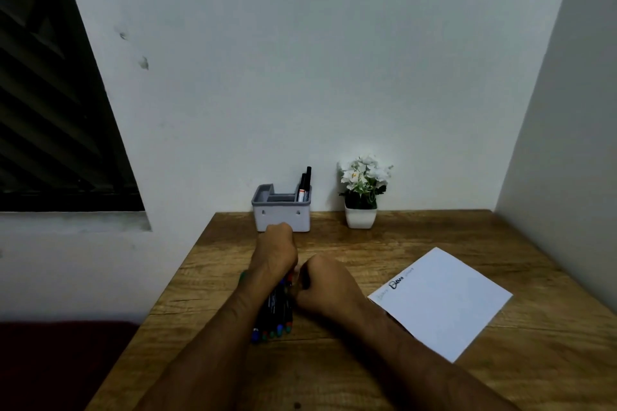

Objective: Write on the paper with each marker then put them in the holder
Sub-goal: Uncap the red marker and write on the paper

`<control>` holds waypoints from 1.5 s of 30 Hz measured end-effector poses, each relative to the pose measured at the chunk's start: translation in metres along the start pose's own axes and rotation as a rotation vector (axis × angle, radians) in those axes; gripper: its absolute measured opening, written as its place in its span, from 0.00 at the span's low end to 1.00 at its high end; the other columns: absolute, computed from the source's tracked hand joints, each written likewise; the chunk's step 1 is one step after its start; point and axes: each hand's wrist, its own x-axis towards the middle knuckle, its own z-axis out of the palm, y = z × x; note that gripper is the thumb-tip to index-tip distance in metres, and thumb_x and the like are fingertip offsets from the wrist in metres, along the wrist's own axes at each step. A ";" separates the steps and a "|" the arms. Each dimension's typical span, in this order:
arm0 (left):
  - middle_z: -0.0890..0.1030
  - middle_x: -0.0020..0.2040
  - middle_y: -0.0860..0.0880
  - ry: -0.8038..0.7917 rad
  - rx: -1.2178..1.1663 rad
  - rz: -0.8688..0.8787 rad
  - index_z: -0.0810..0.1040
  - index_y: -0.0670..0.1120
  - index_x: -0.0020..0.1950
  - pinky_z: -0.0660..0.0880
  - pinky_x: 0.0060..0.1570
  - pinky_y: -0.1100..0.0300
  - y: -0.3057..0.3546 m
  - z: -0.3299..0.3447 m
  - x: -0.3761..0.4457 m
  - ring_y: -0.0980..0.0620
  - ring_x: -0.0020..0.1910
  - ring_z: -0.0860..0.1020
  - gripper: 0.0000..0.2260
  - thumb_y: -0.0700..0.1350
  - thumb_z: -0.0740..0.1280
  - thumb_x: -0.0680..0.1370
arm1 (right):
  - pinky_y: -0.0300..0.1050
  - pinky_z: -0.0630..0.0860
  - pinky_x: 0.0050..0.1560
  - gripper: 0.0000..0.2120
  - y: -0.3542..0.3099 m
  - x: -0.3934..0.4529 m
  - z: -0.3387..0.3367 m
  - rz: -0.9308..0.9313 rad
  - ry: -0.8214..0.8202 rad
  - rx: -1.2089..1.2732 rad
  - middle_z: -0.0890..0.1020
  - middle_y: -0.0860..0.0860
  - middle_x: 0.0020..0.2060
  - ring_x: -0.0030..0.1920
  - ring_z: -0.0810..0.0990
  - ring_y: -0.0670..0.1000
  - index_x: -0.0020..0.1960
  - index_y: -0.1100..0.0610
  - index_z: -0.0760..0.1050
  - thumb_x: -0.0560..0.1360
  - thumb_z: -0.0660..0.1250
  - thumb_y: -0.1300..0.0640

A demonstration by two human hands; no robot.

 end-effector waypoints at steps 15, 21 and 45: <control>0.83 0.48 0.44 -0.066 -0.162 -0.131 0.82 0.42 0.48 0.79 0.46 0.56 0.016 0.008 -0.010 0.47 0.48 0.81 0.10 0.45 0.74 0.71 | 0.41 0.68 0.31 0.13 0.002 -0.008 -0.012 0.201 0.032 -0.032 0.75 0.49 0.34 0.38 0.76 0.48 0.35 0.53 0.69 0.71 0.73 0.56; 0.85 0.38 0.45 -0.150 -0.558 -0.346 0.80 0.41 0.44 0.83 0.44 0.55 0.028 0.005 -0.008 0.50 0.37 0.85 0.10 0.43 0.78 0.70 | 0.43 0.75 0.36 0.06 0.020 -0.008 -0.022 0.302 0.192 0.030 0.80 0.50 0.36 0.39 0.79 0.47 0.40 0.57 0.79 0.73 0.74 0.56; 0.84 0.32 0.44 -0.027 -1.184 -0.387 0.84 0.38 0.42 0.75 0.34 0.57 0.056 0.006 0.015 0.50 0.29 0.76 0.04 0.39 0.74 0.73 | 0.46 0.79 0.32 0.14 0.075 -0.032 -0.070 0.534 0.216 0.672 0.83 0.57 0.30 0.29 0.81 0.53 0.40 0.67 0.83 0.81 0.67 0.61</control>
